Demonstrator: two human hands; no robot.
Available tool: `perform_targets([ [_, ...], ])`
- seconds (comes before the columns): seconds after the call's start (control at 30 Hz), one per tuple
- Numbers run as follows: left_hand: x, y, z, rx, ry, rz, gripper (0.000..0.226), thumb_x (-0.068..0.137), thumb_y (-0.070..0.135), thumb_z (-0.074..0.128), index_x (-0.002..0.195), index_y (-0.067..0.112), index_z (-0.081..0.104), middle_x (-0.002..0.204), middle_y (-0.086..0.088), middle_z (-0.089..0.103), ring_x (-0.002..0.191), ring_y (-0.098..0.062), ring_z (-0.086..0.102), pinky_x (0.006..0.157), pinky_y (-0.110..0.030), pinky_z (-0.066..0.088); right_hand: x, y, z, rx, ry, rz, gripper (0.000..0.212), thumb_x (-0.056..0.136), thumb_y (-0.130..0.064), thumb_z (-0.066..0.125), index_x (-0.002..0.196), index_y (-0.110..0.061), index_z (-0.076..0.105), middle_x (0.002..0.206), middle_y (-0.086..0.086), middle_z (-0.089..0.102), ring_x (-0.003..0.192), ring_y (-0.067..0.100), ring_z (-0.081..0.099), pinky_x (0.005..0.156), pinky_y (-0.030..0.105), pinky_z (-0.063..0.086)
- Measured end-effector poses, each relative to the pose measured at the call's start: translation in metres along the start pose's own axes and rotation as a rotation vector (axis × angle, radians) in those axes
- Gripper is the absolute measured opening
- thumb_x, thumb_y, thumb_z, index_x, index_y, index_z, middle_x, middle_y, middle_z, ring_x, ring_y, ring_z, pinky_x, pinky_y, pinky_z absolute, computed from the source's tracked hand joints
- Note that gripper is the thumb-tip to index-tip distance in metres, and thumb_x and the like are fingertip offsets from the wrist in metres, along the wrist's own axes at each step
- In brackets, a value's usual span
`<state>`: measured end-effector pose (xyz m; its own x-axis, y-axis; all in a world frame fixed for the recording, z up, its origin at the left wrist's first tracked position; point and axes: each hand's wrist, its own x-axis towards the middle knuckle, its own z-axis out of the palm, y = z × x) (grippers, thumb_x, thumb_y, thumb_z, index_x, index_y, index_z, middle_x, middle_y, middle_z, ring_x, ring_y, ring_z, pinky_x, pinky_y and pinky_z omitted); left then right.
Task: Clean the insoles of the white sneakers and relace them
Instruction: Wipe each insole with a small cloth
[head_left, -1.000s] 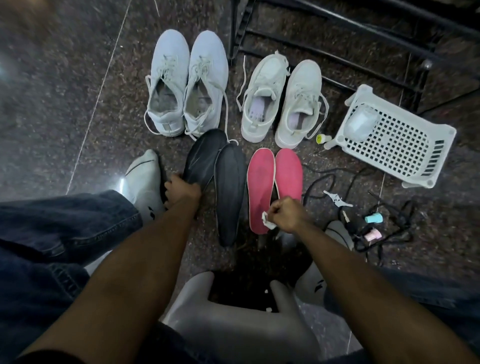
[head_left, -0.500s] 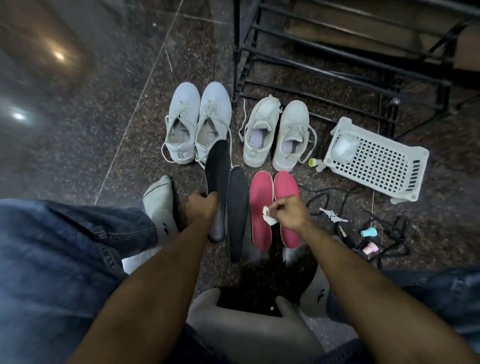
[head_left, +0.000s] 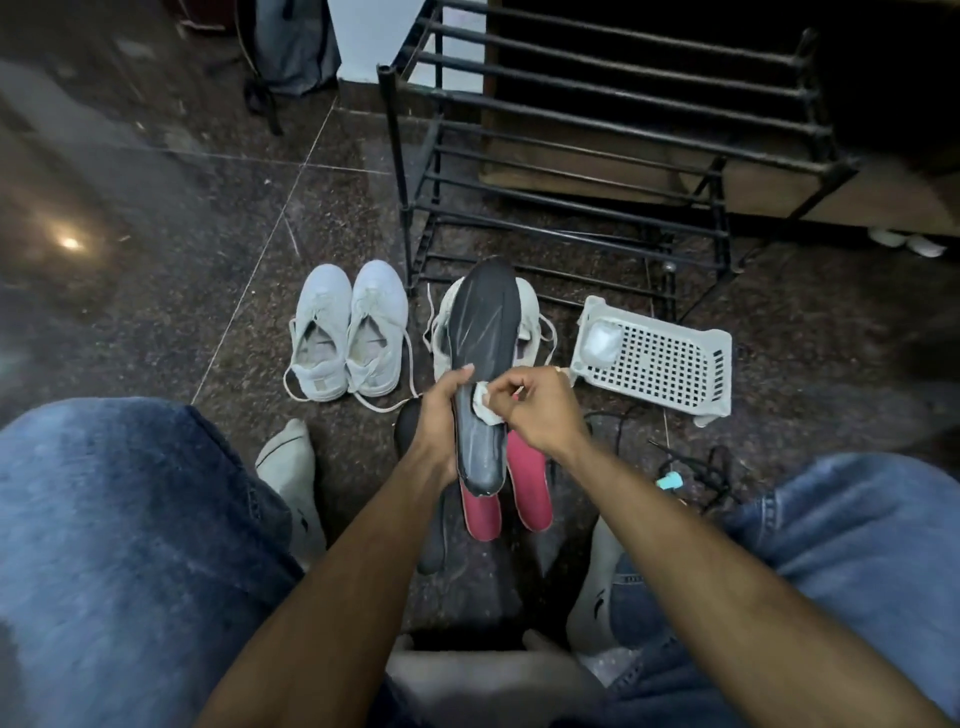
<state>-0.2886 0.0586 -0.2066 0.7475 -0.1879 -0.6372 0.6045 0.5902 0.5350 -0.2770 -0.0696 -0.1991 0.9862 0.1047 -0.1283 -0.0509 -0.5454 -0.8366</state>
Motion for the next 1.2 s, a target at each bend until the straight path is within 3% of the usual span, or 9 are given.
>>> perform_targets([
  [0.1,-0.004,-0.006,0.003,-0.095,-0.092,-0.013,0.042,0.092,0.035,0.047,0.085,0.003,0.073,0.081,-0.014,0.07,0.069,-0.026,0.068,0.066,-0.032,0.057,-0.018,-0.006,-0.003,-0.197,-0.016,-0.008,0.014,0.084,-0.022,0.07,0.098,-0.027,0.073,0.076,-0.012,0.069,0.065,0.003,0.061,0.061,0.021,0.046],
  [0.27,-0.007,-0.008,0.012,-0.176,-0.149,-0.053,0.055,0.095,0.042,0.041,0.124,0.0,0.061,0.117,-0.02,0.065,0.101,-0.031,0.064,0.098,-0.041,0.047,-0.034,-0.011,-0.012,-0.382,-0.029,-0.051,0.026,0.087,-0.025,0.065,0.112,-0.031,0.07,0.103,-0.009,0.07,0.089,0.017,0.065,0.08,0.031,0.053],
  [0.4,-0.002,-0.01,0.008,-0.242,-0.151,-0.044,0.061,0.095,0.045,0.036,0.13,-0.001,0.057,0.127,-0.023,0.059,0.112,-0.036,0.06,0.096,-0.044,0.05,-0.044,-0.017,-0.014,-0.532,-0.216,-0.156,0.038,0.093,-0.019,0.058,0.131,-0.025,0.06,0.119,-0.007,0.057,0.108,0.02,0.057,0.093,0.037,0.048],
  [0.47,-0.002,-0.015,0.008,-0.253,-0.164,-0.054,0.061,0.096,0.045,0.037,0.128,-0.002,0.058,0.129,-0.024,0.059,0.111,-0.033,0.061,0.092,-0.042,0.053,-0.038,-0.021,-0.018,-0.589,-0.202,-0.167,0.033,0.093,-0.018,0.058,0.125,-0.025,0.064,0.114,-0.005,0.059,0.104,0.022,0.059,0.093,0.039,0.048],
  [0.6,0.0,-0.016,0.007,-0.22,-0.176,-0.03,0.049,0.096,0.04,0.042,0.11,0.0,0.067,0.1,-0.015,0.072,0.084,-0.026,0.071,0.077,-0.035,0.058,-0.026,-0.031,-0.021,-0.603,-0.152,-0.112,0.022,0.092,-0.024,0.061,0.112,-0.027,0.07,0.11,-0.008,0.065,0.1,0.017,0.061,0.091,0.035,0.049],
  [0.8,0.004,-0.02,0.003,-0.254,-0.192,-0.036,0.059,0.095,0.045,0.041,0.129,0.0,0.059,0.129,-0.024,0.058,0.104,-0.034,0.064,0.094,-0.045,0.051,-0.06,-0.028,0.003,-0.368,-0.051,0.062,0.018,0.083,-0.012,0.065,0.09,-0.025,0.076,0.096,-0.007,0.072,0.085,0.014,0.063,0.081,0.028,0.052],
  [0.97,0.01,-0.016,0.007,-0.267,-0.204,-0.03,0.062,0.096,0.049,0.037,0.108,-0.001,0.072,0.112,-0.021,0.067,0.093,-0.031,0.067,0.091,-0.039,0.051,-0.061,-0.034,-0.004,-0.449,-0.038,-0.01,0.02,0.084,-0.011,0.064,0.094,-0.024,0.076,0.101,-0.011,0.07,0.088,0.015,0.063,0.082,0.027,0.049],
  [1.1,0.002,-0.029,0.015,-0.313,-0.19,-0.082,0.05,0.094,0.045,0.045,0.108,0.005,0.072,0.111,-0.016,0.069,0.104,-0.03,0.066,0.097,-0.042,0.048,-0.017,-0.041,-0.016,-0.49,0.107,0.096,0.02,0.082,-0.012,0.064,0.092,-0.026,0.076,0.097,-0.006,0.073,0.088,0.018,0.066,0.079,0.028,0.052],
  [1.2,0.002,-0.027,0.012,-0.307,-0.184,-0.051,0.051,0.091,0.045,0.048,0.115,0.005,0.07,0.111,-0.017,0.07,0.103,-0.03,0.066,0.097,-0.044,0.049,-0.022,-0.048,-0.01,-0.464,0.062,0.111,0.02,0.081,-0.01,0.063,0.088,-0.024,0.076,0.094,-0.006,0.074,0.084,0.017,0.067,0.079,0.027,0.054],
])
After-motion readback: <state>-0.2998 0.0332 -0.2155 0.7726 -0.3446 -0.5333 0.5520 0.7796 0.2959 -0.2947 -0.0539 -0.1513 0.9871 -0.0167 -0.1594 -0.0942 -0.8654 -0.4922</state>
